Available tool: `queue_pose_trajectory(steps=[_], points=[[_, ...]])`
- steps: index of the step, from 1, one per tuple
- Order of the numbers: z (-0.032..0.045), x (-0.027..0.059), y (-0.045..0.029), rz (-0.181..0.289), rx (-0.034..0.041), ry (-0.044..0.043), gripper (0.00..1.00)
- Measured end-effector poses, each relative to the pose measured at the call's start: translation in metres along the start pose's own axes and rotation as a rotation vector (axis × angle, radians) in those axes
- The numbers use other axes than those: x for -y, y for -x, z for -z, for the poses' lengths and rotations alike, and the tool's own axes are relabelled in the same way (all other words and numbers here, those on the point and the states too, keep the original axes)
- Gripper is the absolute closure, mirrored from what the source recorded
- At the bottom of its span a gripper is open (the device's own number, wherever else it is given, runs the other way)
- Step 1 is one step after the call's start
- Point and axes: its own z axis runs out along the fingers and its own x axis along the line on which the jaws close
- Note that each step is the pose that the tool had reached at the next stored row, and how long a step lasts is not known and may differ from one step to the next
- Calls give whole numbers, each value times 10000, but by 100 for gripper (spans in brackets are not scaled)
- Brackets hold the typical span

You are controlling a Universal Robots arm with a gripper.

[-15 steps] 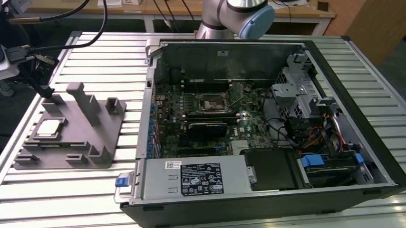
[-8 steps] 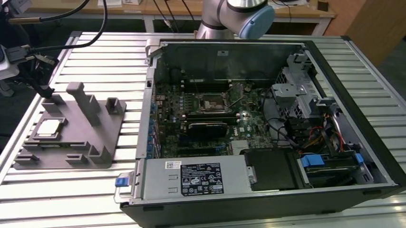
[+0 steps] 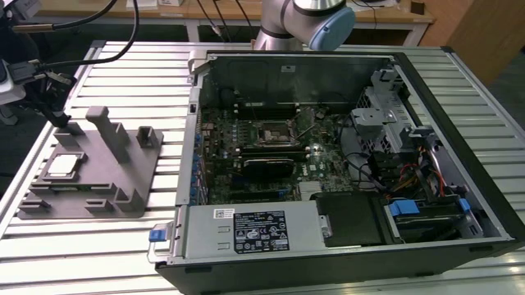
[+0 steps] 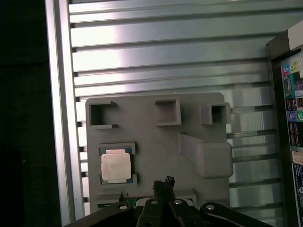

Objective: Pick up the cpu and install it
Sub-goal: 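Pick up the cpu and move it towards the insertion slot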

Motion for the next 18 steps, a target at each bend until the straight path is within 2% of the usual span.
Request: queue_pose_trajectory(steps=[7, 18], points=[[-105, 8, -45, 0, 4, -66, 89], [-258, 35, -240, 0, 9, -89, 89]])
